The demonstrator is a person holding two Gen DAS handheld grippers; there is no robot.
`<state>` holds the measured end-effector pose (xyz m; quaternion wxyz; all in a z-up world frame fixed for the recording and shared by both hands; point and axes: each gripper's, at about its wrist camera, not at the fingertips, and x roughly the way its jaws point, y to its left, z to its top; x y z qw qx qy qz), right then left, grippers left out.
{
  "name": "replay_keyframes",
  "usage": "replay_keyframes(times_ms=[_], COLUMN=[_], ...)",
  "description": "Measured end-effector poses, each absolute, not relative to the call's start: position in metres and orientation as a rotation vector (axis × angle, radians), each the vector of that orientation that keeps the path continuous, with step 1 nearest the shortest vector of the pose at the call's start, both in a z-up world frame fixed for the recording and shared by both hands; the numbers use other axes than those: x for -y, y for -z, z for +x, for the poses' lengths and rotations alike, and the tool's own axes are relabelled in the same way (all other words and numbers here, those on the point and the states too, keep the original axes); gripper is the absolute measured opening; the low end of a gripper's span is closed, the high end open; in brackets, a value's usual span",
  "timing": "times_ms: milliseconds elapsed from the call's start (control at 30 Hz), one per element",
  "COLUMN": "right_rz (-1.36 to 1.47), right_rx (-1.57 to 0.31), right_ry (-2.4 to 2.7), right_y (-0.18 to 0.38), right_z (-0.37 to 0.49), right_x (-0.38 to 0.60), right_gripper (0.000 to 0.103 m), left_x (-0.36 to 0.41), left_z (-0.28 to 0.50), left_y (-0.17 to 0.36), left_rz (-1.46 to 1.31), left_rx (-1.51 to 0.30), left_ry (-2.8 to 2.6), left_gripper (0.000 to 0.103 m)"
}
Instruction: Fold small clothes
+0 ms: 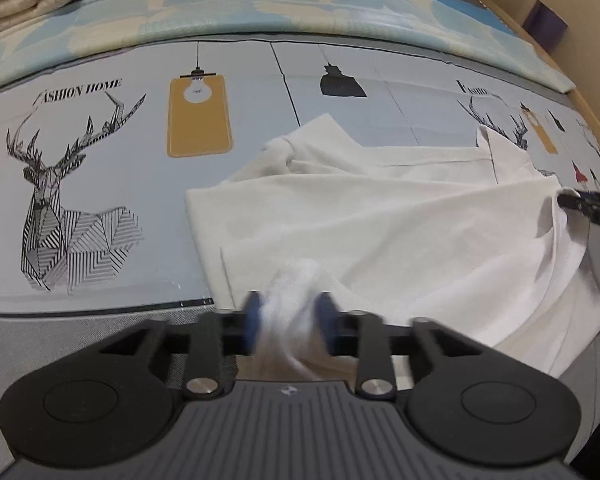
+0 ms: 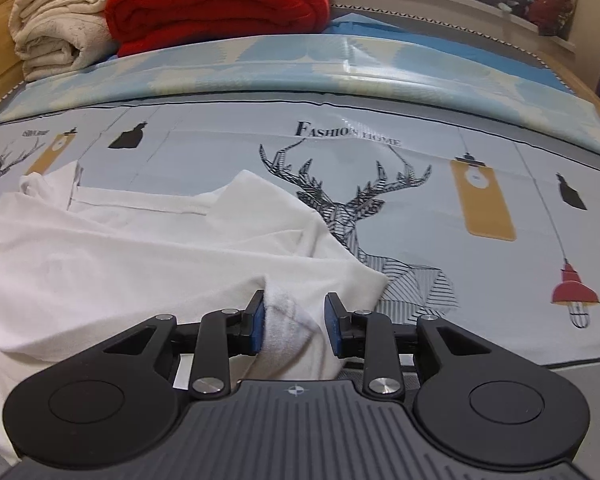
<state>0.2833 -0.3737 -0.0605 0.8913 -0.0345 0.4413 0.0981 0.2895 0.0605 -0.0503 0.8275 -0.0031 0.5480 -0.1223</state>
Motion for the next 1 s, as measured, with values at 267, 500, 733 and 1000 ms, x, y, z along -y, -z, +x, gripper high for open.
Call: replay_keyframes(times_ms=[267, 500, 733, 1000], right_rz=[0.000, 0.366, 0.475, 0.409], right_rx=[-0.908, -0.765, -0.817, -0.923], right_ry=[-0.244, -0.103, 0.094, -0.015], right_y=[0.056, 0.026, 0.039, 0.053], right_z=[0.291, 0.305, 0.318, 0.311], right_x=[0.381, 0.426, 0.435, 0.423], right_gripper=[0.011, 0.004, 0.032, 0.044], left_x=[-0.073, -0.112, -0.116, -0.123], left_z=[0.291, 0.306, 0.318, 0.320], left_y=[0.029, 0.011, 0.029, 0.052], left_rz=[-0.047, -0.267, -0.285, -0.372], left_rx=[-1.103, -0.943, -1.007, -1.094], left_ry=[0.299, 0.145, 0.080, 0.099], left_gripper=[0.009, 0.007, 0.024, 0.032])
